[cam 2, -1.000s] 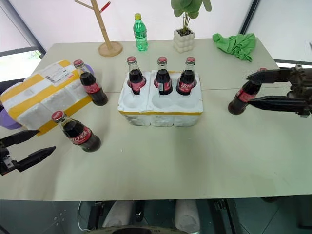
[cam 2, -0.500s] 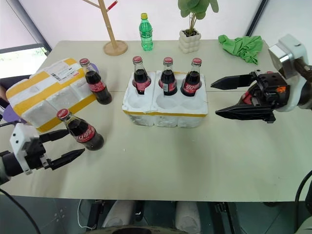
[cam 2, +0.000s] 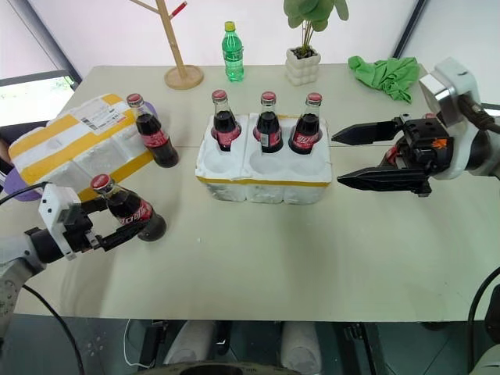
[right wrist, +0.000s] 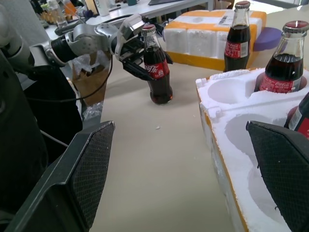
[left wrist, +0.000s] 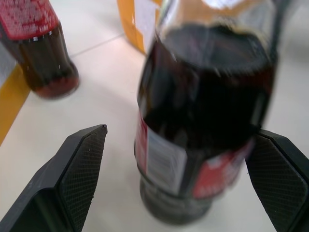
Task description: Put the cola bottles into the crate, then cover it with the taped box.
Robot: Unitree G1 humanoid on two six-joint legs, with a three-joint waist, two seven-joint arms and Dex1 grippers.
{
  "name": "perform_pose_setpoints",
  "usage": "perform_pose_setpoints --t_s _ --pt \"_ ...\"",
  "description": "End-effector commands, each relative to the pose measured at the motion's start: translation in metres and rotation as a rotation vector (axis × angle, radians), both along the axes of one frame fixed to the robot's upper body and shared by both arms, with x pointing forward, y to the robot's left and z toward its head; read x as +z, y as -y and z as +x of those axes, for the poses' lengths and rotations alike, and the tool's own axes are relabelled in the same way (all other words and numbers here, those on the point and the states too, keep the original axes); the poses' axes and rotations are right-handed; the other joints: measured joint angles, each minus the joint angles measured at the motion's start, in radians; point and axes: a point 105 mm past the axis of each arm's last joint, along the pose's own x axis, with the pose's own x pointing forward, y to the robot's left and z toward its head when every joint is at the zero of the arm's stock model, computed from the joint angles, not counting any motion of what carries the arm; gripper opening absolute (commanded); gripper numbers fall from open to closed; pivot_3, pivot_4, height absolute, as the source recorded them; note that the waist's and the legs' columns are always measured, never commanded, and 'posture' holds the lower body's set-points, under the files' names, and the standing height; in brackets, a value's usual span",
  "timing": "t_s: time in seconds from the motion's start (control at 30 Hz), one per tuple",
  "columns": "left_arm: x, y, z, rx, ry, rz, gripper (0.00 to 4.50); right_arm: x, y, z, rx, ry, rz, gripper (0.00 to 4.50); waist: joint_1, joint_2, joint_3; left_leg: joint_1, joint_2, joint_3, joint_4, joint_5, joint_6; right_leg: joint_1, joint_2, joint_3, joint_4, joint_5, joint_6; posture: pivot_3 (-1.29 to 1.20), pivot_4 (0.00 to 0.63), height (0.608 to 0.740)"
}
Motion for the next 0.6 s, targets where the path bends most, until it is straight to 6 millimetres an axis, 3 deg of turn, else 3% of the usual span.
perform_pose_setpoints --t_s 0.03,0.33,0.47,0.6 --pt "0.002 0.002 0.005 0.001 0.034 -0.005 4.47 0.012 -0.004 -0.005 0.020 0.049 0.012 4.50 0.000 0.000 0.000 0.000 0.000 0.000 0.000 0.000 0.000 0.000 0.000 0.000 0.000 0.000 0.000 0.00 0.150 0.740" --pt "0.002 0.017 0.009 -0.041 0.030 -0.046 4.47 0.012 -0.002 -0.004 0.007 0.047 0.021 4.50 0.000 0.000 0.000 0.000 0.000 0.000 0.001 0.000 0.000 0.000 0.000 0.000 0.000 0.001 0.001 0.00 0.150 0.740" --pt "0.004 0.016 0.007 -0.043 0.024 -0.055 2.83 0.010 -0.003 -0.003 0.005 0.046 0.025 4.50 0.001 0.000 0.000 0.000 0.000 0.000 0.001 0.000 0.000 0.000 0.000 0.000 0.000 0.001 0.001 0.00 0.150 0.740" --pt "0.007 0.015 0.003 -0.058 0.005 -0.026 2.83 0.009 -0.003 -0.002 0.004 0.046 0.030 4.50 -0.001 0.000 0.000 0.000 0.000 0.000 0.001 0.000 0.000 0.000 0.000 0.000 0.000 0.001 0.001 0.00 0.150 0.740"
